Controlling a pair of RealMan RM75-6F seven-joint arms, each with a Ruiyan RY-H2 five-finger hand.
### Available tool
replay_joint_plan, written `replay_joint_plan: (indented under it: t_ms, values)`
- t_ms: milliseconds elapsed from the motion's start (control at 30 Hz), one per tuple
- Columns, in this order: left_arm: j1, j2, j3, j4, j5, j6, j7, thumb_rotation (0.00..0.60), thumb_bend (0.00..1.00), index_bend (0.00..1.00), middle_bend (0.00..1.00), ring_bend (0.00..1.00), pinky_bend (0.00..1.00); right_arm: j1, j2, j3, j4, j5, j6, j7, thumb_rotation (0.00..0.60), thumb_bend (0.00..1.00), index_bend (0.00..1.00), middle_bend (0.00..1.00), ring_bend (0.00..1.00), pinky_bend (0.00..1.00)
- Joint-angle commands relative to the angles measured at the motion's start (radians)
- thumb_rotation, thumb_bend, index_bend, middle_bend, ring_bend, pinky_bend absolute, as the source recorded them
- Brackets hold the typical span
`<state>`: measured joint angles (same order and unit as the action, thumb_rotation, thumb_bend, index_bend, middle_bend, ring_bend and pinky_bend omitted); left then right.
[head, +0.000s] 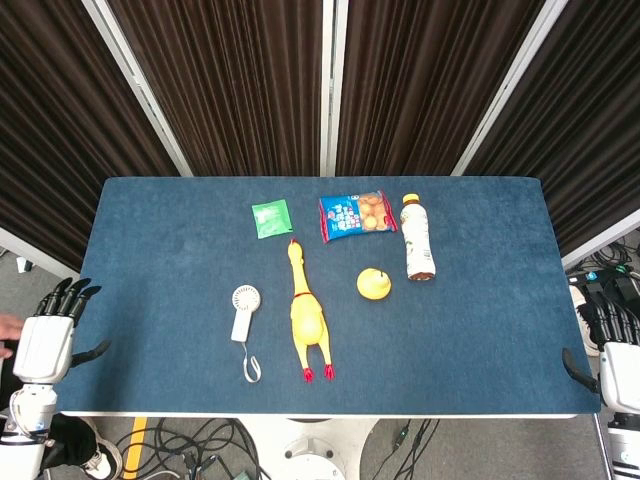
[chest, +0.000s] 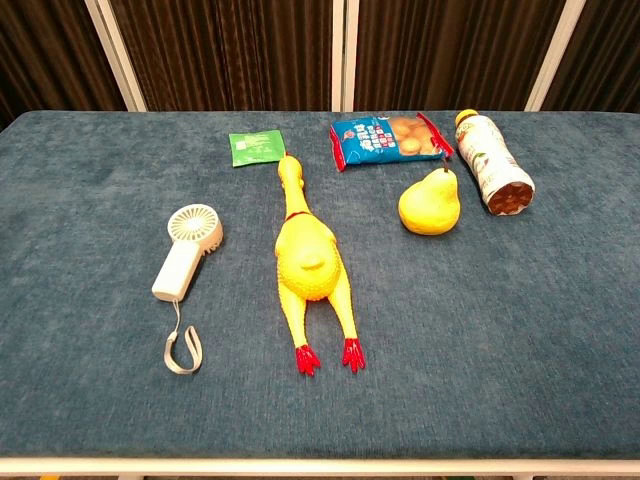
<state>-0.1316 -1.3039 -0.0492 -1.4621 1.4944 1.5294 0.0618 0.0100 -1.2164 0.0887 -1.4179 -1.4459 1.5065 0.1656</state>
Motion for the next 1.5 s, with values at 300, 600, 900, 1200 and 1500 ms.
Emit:
replay_joint_plan:
  t_ms: [300,600,900,1200,1500]
  values:
    - [0.003,-0.001,-0.002,-0.026,0.005,0.001,0.044,0.6,0.13,0.17,0.57,0.55,0.65,0.003,-0.002,0.003,0.005,0.006,-0.01,0.002,0.6,0.28,0.0,0.0,0.0,0.0]
    - [-0.032,-0.028,0.032,-0.035,0.103,-0.024,0.076,0.6,0.33,0.18,0.8,0.77,0.78,-0.001,0.005,-0.004,0.002,0.0,-0.007,0.002,0.6,0.28,0.0,0.0,0.0,0.0]
    - [-0.092,-0.099,0.048,-0.033,0.152,-0.104,0.143,0.6,0.34,0.18,0.81,0.77,0.78,0.004,0.007,-0.004,0.009,0.011,-0.03,0.01,0.6,0.28,0.0,0.0,0.0,0.0]
    - [-0.144,-0.157,0.078,-0.027,0.174,-0.203,0.173,0.6,0.34,0.17,0.81,0.78,0.78,0.009,0.009,-0.001,0.018,0.026,-0.052,0.029,0.6,0.28,0.0,0.0,0.0,0.0]
    - [-0.192,-0.247,0.071,0.042,0.135,-0.303,0.21,0.6,0.35,0.18,0.81,0.78,0.77,0.007,0.02,-0.001,0.013,0.022,-0.049,0.041,0.6,0.28,0.0,0.0,0.0,0.0]
